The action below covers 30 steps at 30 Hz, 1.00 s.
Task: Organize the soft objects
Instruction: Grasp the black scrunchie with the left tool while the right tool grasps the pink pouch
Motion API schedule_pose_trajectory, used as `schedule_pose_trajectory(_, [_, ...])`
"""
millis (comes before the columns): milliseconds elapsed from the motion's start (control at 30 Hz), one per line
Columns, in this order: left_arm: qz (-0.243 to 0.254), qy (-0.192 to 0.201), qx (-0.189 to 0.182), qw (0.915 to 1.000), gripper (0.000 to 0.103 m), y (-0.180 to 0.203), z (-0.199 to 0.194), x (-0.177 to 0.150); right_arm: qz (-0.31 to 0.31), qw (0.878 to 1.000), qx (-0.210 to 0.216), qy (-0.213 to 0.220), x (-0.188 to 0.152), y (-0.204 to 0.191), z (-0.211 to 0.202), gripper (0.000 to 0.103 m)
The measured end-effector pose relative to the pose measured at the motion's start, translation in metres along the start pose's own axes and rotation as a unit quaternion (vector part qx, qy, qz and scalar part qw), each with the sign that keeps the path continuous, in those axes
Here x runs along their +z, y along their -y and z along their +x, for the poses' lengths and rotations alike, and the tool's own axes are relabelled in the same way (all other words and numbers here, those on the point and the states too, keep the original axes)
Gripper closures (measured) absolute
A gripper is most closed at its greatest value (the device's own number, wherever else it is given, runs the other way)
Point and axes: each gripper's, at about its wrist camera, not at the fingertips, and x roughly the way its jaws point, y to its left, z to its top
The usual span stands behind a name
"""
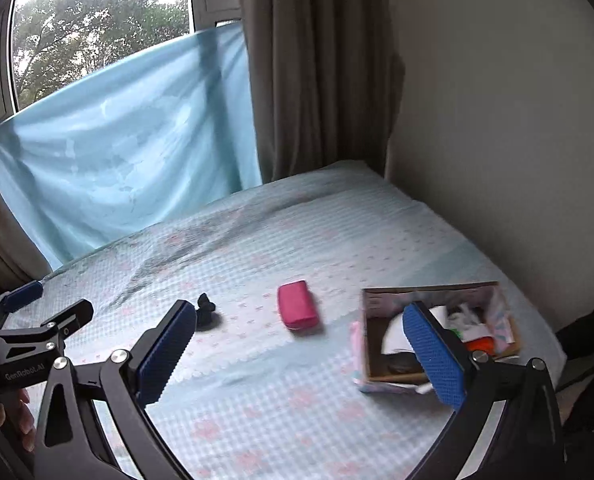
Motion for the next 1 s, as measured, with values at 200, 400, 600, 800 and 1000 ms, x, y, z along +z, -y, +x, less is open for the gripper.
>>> schedule_pose_trajectory(200, [0.005, -0.023, -0.006, 0.9997, 0.0, -0.017, 0.087, 0.0, -0.003, 1.0, 0.002, -0.021, -0.003, -0.011, 0.094, 0.0])
schedule_pose_trajectory(400, [0.016, -0.05, -0.012, 0.9985, 0.001, -0.018, 0.193, -0.013, -0.016, 0.999, -0.004, -0.05, -0.014, -0.006, 0.193, 0.0])
schedule_pose_trajectory(600, [0.004, -0.089, -0.024, 0.9957, 0.003, -0.014, 0.278, -0.032, -0.041, 0.994, -0.008, -0.099, -0.031, 0.0, 0.281, 0.0])
schedule_pose_trajectory(800, [0.025, -0.109, -0.016, 0.9936, 0.011, -0.006, 0.336, -0.051, -0.066, 0.988, -0.006, -0.142, -0.054, 0.003, 0.345, 0.0])
schedule_pose_trajectory(1000, [0.023, -0.145, -0.01, 0.9891, 0.055, -0.01, 0.367, -0.063, -0.095, 0.98, 0.014, -0.176, -0.07, -0.004, 0.381, 0.018])
